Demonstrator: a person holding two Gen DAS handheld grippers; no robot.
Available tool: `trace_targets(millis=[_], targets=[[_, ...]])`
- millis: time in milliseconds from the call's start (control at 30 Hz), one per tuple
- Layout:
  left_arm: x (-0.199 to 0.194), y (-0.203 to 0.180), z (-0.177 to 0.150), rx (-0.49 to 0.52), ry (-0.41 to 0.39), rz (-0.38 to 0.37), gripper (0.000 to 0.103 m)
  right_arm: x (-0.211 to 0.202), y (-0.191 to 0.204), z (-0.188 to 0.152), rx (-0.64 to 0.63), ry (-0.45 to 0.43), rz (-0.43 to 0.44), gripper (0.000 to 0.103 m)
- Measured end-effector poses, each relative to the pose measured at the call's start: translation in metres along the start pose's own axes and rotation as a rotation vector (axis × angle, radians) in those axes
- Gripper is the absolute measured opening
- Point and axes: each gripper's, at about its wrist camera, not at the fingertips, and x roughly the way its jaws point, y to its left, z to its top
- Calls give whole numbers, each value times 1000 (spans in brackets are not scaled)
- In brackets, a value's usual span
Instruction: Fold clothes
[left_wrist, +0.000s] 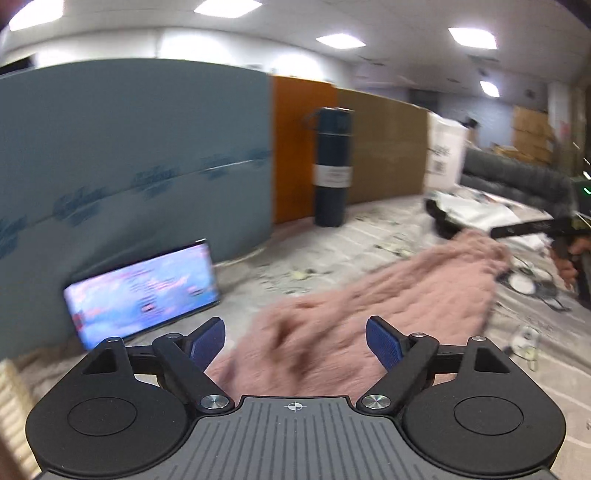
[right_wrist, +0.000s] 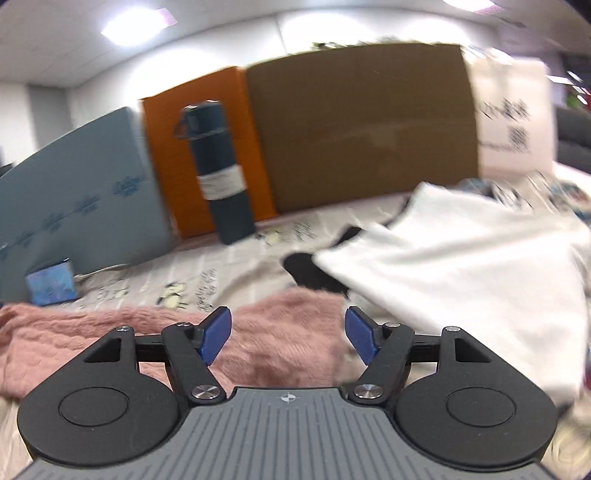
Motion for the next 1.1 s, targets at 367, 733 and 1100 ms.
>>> trace_targets(millis=[367,733,1100], targets=[[29,-3,4,63,104,-121,13,4,18,-20,-1,47,-149,28],[27,46,7,-197,73,-375,12,-1,40,1,-108,-98,-177,10],[66,49,10,-169,182,-80,74,44,28,6,-85,31,-303,10]])
